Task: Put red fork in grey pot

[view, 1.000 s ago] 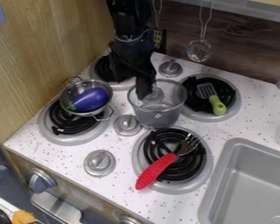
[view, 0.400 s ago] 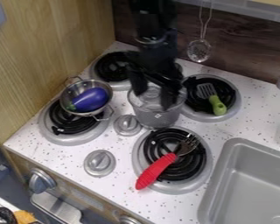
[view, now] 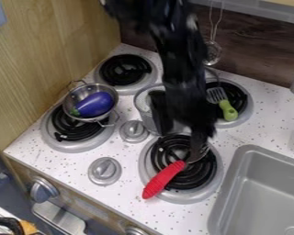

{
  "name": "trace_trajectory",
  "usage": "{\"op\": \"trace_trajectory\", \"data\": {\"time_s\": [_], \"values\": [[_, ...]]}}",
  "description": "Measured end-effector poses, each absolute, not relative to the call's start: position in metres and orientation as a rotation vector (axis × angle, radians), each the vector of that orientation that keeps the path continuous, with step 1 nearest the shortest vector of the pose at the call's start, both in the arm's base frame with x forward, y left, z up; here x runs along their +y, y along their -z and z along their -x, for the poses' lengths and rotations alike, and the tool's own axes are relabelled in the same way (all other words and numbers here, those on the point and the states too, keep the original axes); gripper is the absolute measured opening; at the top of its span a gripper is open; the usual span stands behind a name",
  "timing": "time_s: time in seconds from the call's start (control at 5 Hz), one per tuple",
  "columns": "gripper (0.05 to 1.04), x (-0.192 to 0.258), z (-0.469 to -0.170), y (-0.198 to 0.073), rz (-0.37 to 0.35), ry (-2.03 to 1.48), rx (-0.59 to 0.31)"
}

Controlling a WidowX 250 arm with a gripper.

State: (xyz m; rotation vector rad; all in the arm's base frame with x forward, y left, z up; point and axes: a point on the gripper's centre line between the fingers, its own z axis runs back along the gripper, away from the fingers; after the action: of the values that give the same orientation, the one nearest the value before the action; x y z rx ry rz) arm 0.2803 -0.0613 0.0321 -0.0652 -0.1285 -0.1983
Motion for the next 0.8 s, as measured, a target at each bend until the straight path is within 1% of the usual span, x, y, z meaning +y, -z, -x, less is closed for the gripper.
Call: {"op": "trace_trajectory", "data": {"time_s": [0.2,0.4,0.8], "values": [[1.000,-0.063,-0.274,-0.020,0.047,0.162,-0.157],[1.000,-0.065,-0.267,-0.006,0.075,0.166,-0.140],[1.000,-0.056,-0.267,0.019,0.046,0.191,-0.166]]}}
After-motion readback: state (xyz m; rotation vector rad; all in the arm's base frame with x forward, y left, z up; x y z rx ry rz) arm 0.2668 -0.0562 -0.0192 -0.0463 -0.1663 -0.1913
